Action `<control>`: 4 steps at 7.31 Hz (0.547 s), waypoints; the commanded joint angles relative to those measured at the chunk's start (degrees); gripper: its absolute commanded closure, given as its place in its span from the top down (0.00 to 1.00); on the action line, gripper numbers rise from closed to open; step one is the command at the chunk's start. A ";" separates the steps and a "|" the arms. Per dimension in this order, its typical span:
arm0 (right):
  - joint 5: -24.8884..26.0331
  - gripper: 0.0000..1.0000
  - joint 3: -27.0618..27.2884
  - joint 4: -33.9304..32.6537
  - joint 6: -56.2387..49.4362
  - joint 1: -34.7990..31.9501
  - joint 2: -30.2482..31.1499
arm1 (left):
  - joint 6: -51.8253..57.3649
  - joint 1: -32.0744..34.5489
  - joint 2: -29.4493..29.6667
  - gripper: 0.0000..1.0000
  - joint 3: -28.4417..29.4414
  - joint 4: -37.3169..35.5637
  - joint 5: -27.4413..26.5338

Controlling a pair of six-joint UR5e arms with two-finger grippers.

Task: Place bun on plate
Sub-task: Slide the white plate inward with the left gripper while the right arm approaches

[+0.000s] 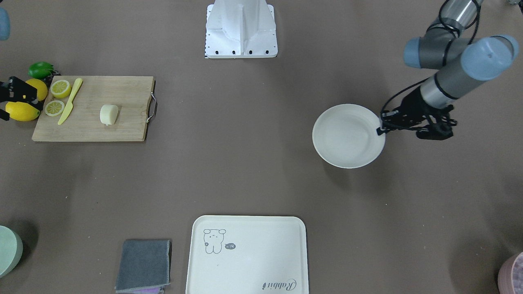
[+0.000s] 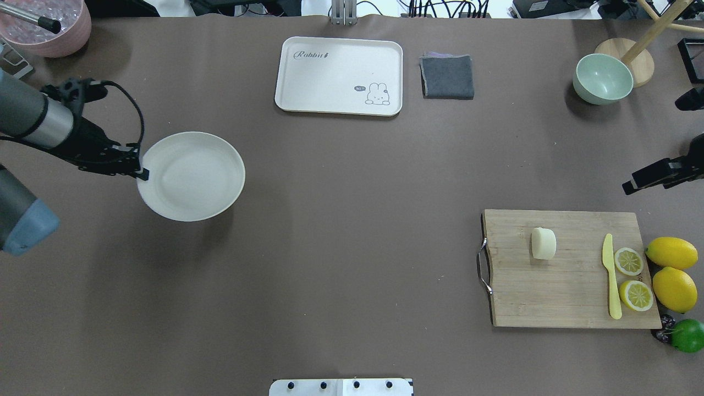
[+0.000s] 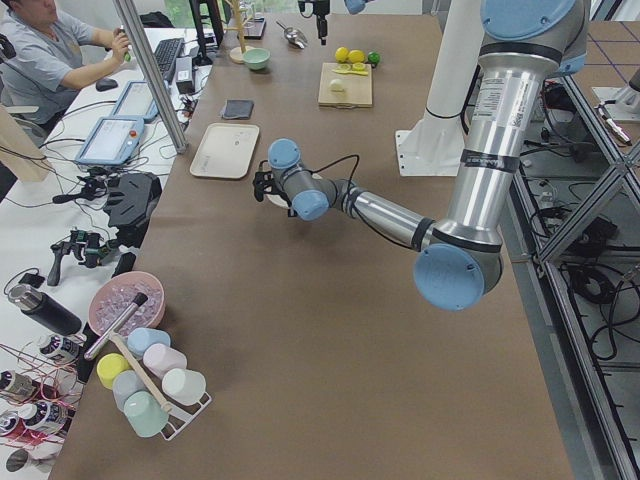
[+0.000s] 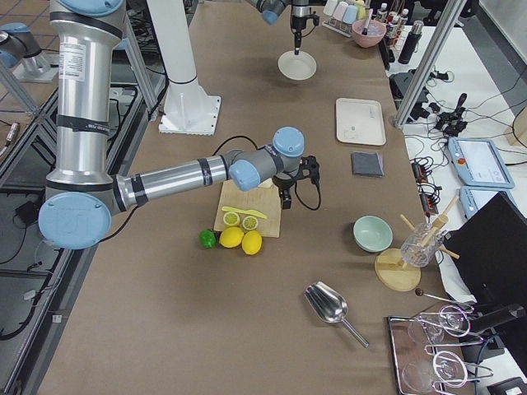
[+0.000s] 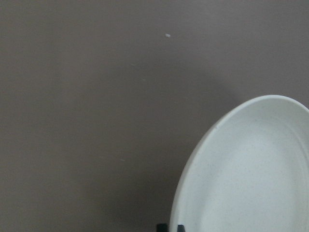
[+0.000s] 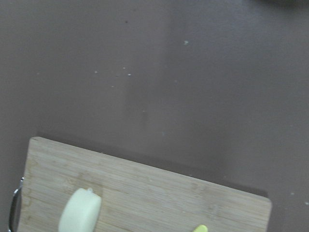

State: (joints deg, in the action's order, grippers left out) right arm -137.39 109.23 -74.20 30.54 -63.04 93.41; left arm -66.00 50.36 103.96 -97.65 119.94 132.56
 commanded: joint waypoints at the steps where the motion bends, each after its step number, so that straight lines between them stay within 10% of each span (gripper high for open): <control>1: 4.03 1.00 0.45 0.11 11.77 8.07 -4.80 | -9.14 -8.67 6.84 0.00 0.52 -0.14 -6.31; 4: 9.95 0.99 1.08 0.02 18.75 15.04 -5.70 | -11.15 -14.22 14.77 0.00 4.57 -4.10 -11.09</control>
State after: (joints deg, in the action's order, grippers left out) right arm -128.66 110.48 -74.15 46.55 -50.23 88.04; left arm -75.62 38.53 116.67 -93.79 116.67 123.05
